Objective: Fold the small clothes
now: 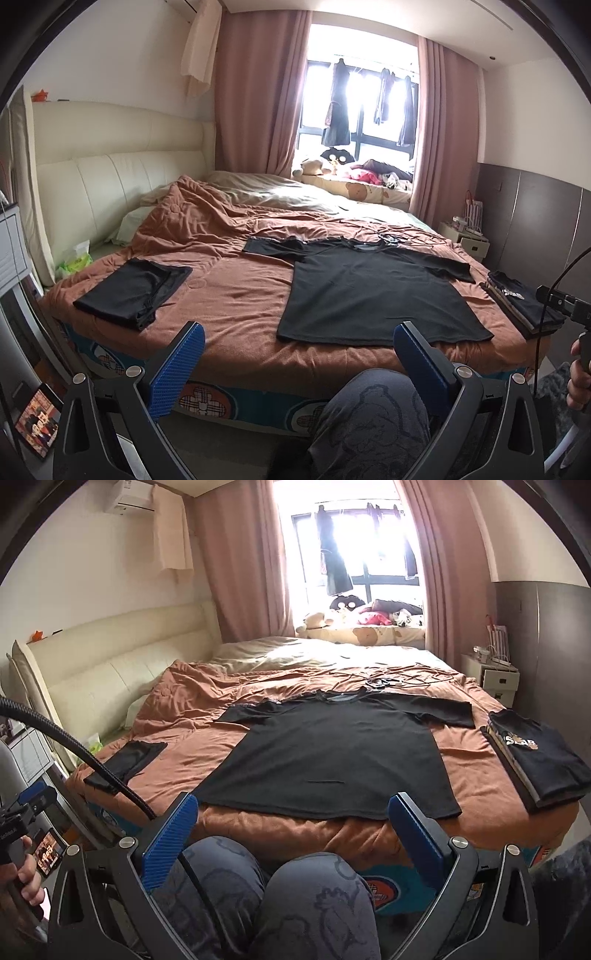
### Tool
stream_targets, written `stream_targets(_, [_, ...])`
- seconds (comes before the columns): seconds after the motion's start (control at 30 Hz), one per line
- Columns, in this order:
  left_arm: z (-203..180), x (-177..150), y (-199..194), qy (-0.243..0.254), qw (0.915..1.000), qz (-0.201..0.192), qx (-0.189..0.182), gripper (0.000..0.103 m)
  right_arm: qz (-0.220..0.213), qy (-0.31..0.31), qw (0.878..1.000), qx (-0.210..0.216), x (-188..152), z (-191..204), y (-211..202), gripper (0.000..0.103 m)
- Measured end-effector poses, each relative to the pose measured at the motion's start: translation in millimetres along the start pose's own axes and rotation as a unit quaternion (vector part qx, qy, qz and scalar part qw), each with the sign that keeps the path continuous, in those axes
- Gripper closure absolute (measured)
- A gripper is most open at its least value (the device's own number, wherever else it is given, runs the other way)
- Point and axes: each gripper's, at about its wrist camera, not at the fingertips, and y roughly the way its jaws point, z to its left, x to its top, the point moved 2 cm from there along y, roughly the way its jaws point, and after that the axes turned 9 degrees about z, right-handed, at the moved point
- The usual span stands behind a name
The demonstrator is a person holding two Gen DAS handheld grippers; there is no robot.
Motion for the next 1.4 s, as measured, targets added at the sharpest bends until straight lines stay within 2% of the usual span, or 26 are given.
stream_targets(0.23, [10,27,38,-0.013,0.9999,0.002,0.002,0.0,0.006,0.005,1.0,0.008,29,-10,41,0.0])
stream_targets(0.7, [22,93,141,-0.02,0.9995,0.021,0.01,0.0,0.017,0.017,0.999,0.027,100,-15,161,0.0])
stream_targets(1.03, [28,143,212,-0.027,0.9988,0.038,0.014,0.0,0.017,0.021,0.999,0.038,151,-23,231,0.0])
stream_targets(1.13, [30,157,233,-0.03,0.9987,0.041,0.011,0.0,0.017,0.025,0.999,0.031,164,-25,251,0.0])
stream_targets(1.4, [42,190,299,-0.035,0.9974,0.063,0.008,0.0,0.032,0.036,0.998,0.05,186,-29,312,0.0])
